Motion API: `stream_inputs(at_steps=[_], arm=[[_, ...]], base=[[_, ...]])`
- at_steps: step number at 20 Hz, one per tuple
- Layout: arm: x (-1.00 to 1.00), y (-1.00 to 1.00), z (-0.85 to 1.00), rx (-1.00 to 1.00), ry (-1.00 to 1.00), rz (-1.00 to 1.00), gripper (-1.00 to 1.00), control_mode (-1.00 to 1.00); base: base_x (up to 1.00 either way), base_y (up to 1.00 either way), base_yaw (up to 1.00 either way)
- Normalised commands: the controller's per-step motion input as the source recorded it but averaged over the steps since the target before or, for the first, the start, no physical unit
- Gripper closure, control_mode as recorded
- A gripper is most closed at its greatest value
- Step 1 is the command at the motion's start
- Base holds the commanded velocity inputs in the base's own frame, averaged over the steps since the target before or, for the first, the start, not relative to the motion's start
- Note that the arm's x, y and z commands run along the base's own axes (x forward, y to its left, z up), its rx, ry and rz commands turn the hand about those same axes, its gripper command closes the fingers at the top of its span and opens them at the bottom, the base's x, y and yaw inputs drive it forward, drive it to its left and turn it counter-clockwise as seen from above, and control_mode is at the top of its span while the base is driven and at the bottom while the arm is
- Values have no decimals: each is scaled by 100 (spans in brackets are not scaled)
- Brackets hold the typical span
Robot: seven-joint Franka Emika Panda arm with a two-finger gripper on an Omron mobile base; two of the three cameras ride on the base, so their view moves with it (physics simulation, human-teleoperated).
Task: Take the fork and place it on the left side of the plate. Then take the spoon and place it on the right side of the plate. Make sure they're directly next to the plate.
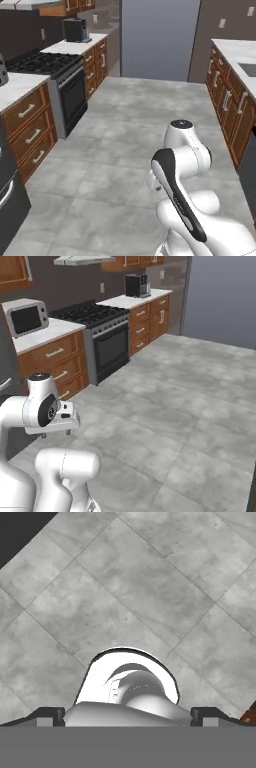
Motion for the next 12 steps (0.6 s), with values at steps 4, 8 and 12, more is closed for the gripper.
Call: stream_inputs(at_steps=[4,8,12], arm=[[0,0,0,0,0,0,-100,100],[0,0,0,0,0,0,-100,100],[0,0,0,0,0,0,-100,100]], base=[[100,24,-32],[100,31,-34],[100,44,-34]])
